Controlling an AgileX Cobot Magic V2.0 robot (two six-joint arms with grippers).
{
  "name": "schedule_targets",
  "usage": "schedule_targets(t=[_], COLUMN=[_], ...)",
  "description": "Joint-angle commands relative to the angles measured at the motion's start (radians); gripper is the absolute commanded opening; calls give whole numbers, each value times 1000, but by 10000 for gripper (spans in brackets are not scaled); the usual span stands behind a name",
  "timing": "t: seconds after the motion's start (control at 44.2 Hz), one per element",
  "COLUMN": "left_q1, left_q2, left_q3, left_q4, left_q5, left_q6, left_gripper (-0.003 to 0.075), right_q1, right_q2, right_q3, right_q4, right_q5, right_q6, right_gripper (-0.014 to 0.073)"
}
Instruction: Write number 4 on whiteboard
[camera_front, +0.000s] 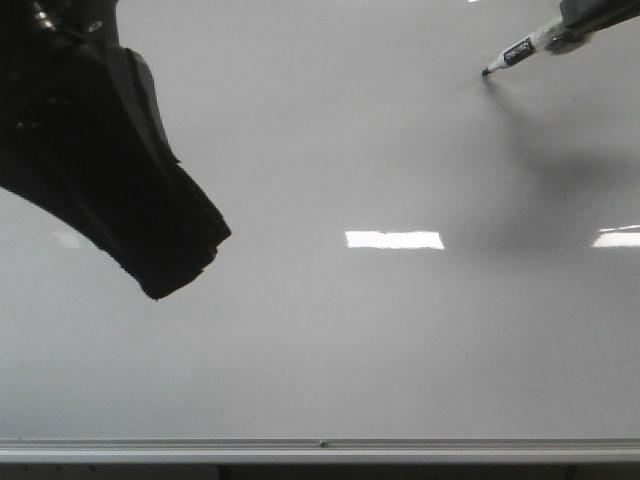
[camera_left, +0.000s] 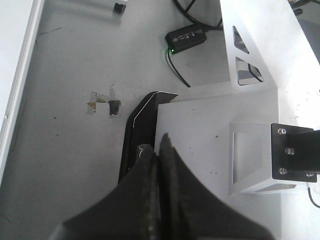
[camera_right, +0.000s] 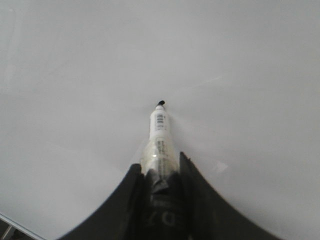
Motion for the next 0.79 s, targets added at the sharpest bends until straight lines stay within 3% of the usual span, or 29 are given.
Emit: schedule_targets(t=[0.0, 0.452, 0.768], left_q1=[-3, -3, -3], left_q2=[-31, -31, -31], left_q3=[-31, -31, -31], left_q4=[-56, -56, -56], left_q5=[-1, -1, -1], left_q6=[-7, -7, -7], left_gripper=[-20, -20, -20], right_q1=[0, 84, -38], right_q2=[-12, 64, 23], right_q3=[-29, -10, -7], right_q4=[10, -6, -14], right_q5=[-14, -21, -10], right_q6=[-3, -3, -2], right_gripper=[-62, -62, -62])
